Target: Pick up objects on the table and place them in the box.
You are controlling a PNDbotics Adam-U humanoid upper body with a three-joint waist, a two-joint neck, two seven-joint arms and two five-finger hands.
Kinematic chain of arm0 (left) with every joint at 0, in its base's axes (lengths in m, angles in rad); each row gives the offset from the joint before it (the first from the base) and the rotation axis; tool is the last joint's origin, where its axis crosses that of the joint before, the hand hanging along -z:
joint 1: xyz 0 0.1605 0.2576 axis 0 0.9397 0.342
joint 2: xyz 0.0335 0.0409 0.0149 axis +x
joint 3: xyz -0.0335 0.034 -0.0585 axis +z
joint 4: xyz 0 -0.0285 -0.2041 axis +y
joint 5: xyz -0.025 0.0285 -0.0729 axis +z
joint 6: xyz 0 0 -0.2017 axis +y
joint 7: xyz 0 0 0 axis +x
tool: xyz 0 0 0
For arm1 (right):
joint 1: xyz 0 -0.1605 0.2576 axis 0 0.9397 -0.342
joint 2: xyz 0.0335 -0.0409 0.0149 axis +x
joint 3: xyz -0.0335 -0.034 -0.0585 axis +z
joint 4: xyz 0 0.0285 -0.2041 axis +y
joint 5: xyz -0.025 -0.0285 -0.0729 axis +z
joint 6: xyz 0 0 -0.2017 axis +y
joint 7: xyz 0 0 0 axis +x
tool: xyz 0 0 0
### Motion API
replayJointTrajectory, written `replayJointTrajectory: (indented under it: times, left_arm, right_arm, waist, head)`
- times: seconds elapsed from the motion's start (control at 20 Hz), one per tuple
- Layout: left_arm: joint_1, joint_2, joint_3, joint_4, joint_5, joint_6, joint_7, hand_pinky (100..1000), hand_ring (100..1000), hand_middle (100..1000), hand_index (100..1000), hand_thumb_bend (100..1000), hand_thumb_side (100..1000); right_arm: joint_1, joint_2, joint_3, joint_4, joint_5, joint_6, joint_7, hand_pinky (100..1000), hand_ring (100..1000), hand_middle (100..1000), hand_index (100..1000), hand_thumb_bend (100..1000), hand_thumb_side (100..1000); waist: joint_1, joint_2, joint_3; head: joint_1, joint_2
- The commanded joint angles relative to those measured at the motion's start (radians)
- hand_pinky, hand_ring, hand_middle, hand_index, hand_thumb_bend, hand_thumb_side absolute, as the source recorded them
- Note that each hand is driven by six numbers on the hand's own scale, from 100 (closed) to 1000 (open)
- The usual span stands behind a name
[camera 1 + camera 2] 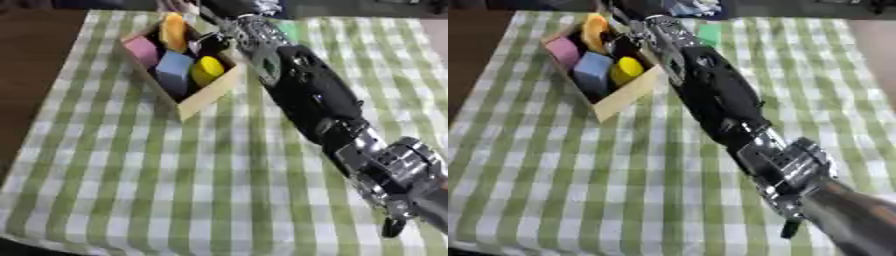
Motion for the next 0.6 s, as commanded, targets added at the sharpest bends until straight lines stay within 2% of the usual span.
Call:
replayJointTrajectory:
  times: [0.05, 0.35, 0.6]
  left_arm:
    - [-0.004, 0.017, 0.012, -0.012, -0.006, -0.001, 0.007, 670, 562, 718, 777, 137, 772]
    - [0.005, 0.025, 0.021, -0.011, -0.016, 0.001, 0.016, 669, 562, 717, 777, 139, 774]
    - [0.009, 0.027, 0.026, -0.009, -0.024, 0.004, 0.016, 669, 561, 718, 778, 139, 776]
  right_arm:
    - [-0.026, -0.057, 0.014, -0.093, -0.067, -0.017, 0.061, 904, 897, 890, 1000, 100, 200]
    - [-0.009, -0.145, 0.027, -0.194, -0.155, -0.035, 0.191, 915, 918, 930, 1000, 100, 203]
    - [0.022, -0.192, 0.007, -0.175, -0.196, -0.031, 0.229, 946, 972, 975, 1000, 100, 205]
  waist:
    - [-0.007, -0.033, -0.006]
    - [-0.008, -0.035, -0.035]
    - [-0.005, -0.034, -0.05]
  head:
    - [0.011, 0.005]
    - [0.034, 0.005]
    - [0.045, 0.005]
